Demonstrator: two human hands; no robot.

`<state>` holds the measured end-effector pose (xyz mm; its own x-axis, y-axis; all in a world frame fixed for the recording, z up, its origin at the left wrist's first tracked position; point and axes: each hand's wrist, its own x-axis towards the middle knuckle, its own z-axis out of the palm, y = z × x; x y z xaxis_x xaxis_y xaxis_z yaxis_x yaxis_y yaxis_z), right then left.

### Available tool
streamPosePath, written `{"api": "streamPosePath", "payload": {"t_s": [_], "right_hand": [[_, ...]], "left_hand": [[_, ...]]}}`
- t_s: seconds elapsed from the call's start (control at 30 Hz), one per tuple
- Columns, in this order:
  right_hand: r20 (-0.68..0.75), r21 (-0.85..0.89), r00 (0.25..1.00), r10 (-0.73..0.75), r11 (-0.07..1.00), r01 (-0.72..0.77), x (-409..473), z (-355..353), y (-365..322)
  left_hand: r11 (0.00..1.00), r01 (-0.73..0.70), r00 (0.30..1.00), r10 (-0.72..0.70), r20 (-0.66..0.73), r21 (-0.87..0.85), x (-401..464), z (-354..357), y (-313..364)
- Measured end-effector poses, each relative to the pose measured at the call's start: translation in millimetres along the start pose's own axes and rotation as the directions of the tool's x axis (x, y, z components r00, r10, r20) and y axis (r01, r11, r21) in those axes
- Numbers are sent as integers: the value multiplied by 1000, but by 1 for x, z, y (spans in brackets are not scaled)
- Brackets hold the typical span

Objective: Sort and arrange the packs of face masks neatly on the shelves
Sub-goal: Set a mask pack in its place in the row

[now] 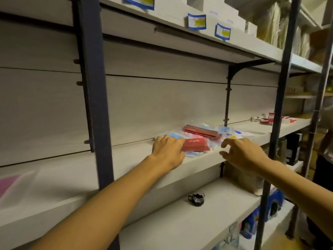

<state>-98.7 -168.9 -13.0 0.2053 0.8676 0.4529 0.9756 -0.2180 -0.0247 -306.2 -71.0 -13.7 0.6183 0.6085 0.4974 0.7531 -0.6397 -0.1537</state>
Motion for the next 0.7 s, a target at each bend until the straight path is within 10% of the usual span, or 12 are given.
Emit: {"api": "streamPosePath", "payload": {"t_s": [0.37, 0.7], "right_hand": [[-30, 117, 991, -133, 984, 136, 97, 58, 60], [-23, 185, 972, -234, 954, 234, 191, 99, 126]], "left_hand": [[948, 295, 940, -310, 144, 121, 63, 70, -25], [718, 696, 712, -686, 151, -14, 103, 95, -10]]}}
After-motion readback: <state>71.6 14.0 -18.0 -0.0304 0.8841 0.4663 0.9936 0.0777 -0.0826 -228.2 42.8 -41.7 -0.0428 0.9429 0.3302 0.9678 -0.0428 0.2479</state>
